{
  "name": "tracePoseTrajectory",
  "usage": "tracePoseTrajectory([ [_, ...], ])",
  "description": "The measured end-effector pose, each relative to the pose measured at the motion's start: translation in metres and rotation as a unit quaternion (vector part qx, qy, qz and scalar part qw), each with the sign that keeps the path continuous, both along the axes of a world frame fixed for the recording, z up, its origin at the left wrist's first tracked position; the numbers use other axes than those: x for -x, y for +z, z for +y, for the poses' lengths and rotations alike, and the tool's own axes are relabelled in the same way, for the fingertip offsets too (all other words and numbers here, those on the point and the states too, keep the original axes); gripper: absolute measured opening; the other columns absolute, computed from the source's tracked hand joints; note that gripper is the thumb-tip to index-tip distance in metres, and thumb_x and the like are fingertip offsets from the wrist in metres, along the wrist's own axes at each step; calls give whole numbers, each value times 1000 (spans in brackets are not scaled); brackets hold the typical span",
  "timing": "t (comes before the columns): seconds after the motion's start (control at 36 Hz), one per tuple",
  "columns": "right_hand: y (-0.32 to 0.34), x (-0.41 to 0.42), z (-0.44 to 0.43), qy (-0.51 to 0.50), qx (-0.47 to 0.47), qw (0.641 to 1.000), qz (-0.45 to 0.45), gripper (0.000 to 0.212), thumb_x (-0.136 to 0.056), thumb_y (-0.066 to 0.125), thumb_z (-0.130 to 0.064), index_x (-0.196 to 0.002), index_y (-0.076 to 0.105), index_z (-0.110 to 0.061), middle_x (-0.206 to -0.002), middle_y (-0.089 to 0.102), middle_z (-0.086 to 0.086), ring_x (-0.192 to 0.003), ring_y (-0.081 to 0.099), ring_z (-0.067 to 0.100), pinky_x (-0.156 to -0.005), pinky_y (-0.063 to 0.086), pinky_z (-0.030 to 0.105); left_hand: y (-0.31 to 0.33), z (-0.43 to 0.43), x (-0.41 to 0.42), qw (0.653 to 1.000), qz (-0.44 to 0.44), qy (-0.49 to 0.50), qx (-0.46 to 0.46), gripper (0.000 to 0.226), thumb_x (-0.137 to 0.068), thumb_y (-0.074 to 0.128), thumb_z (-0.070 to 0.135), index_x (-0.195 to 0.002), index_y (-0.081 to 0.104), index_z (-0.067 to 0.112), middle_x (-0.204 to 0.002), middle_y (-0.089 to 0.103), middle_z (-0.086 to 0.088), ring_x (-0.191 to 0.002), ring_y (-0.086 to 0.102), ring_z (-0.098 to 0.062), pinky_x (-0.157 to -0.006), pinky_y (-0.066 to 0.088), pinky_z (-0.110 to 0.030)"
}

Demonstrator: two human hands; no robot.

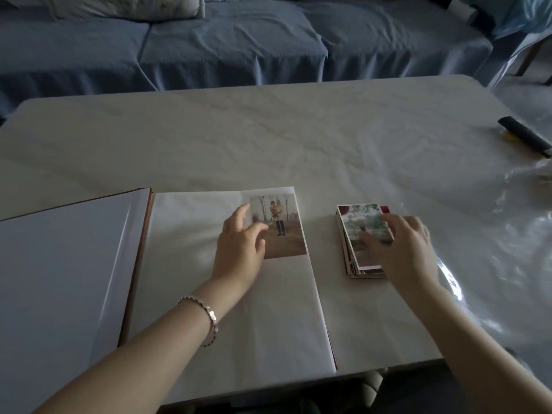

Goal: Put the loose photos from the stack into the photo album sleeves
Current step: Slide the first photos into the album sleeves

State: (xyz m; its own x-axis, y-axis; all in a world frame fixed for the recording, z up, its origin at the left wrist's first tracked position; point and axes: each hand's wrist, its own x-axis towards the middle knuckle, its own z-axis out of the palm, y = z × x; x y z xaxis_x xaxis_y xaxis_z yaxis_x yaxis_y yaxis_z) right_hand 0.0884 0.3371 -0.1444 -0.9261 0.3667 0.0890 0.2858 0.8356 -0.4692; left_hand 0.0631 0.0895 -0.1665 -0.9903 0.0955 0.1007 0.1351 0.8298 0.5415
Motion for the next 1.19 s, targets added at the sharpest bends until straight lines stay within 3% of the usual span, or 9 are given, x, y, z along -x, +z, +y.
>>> tracePoseTrajectory([
  [0.11, -5, 8, 19, -33, -5, 994, -102, 72, -70, 75, -49, -125, 52, -9, -119, 50, 17, -114, 43, 35, -87, 41, 40, -4, -7, -9, 995, 2, -68, 74, 31, -94, 51, 16, -124, 60, 16, -145, 42, 0, -139, 27, -16, -109, 18, -29],
  [0.25, -14, 13, 30, -92, 138, 984, -70, 71, -68, 82, -31, -127, 54, -4, -115, 62, 18, -106, 56, 31, -85, 43, 32, -3, -24, -17, 992, -9, -92, 85, 37, -95, 51, 23, -131, 54, 18, -147, 39, 2, -139, 29, -12, -111, 14, -23],
  [0.42, -14, 9, 42, -146, 198, 969, 8, 34, -69, 82, -21, -97, 73, -5, -87, 68, 9, -75, 56, 17, -72, 41, 24, -3, -29, -19, 991, 1, -109, 82, 38, -94, 52, 21, -131, 53, 17, -147, 38, 3, -139, 27, -10, -110, 11, -18],
  [0.61, -11, 5, 49, -140, 189, 971, 44, 15, -74, 77, -15, -87, 76, -9, -66, 60, -6, -68, 58, 14, -62, 38, 22, -2, -27, -18, 993, -11, -93, 75, 37, -93, 52, 20, -130, 54, 17, -147, 38, 3, -139, 28, -11, -110, 13, -20],
  [0.75, 1, 0, 46, -120, 221, 965, 78, 6, -78, 73, -17, -84, 75, -15, -74, 68, -3, -71, 59, 10, -68, 42, 23, 4, -23, -21, 990, 14, -111, 84, 34, -91, 56, 16, -124, 59, 12, -141, 47, -3, -135, 37, -16, -109, 21, -25],
  [0.86, 25, -1, 23, -37, 357, 929, 91, 12, -78, 72, -8, -72, 71, -18, -51, 64, -17, -45, 56, -4, -47, 47, 11, 21, -9, -28, 986, -40, -45, -156, 36, -89, 61, 15, -125, 56, 11, -123, 56, 5, -116, 52, -9, -97, 33, -10],
  [1.0, 31, -9, -26, 66, 374, 920, 95, 18, -80, 69, -7, -74, 73, -24, -51, 63, -17, -46, 54, -1, -50, 50, 19, 48, 4, -33, 847, -203, 39, -490, 55, -75, 67, 31, -126, 46, 22, -95, 72, 3, -86, 70, -11, -67, 54, -19],
  [1.08, 29, -14, -55, 127, 376, 914, 83, 39, -84, 65, -6, -61, 67, -38, -54, 63, -19, -50, 54, -4, -55, 46, 12, 51, -4, -34, 849, -207, 80, -480, 54, -69, 72, 31, -118, 51, 25, -79, 72, 7, -76, 69, -4, -61, 51, -15],
  [1.19, 24, -18, -80, 191, 359, 913, 26, 30, -91, 55, -4, -87, 71, -29, -75, 71, -14, -73, 66, 2, -71, 55, 20, 44, -25, -36, 896, -128, 146, -399, 46, -81, 70, 9, -123, 53, 14, -73, 68, 4, -64, 65, -4, -59, 49, -15],
])
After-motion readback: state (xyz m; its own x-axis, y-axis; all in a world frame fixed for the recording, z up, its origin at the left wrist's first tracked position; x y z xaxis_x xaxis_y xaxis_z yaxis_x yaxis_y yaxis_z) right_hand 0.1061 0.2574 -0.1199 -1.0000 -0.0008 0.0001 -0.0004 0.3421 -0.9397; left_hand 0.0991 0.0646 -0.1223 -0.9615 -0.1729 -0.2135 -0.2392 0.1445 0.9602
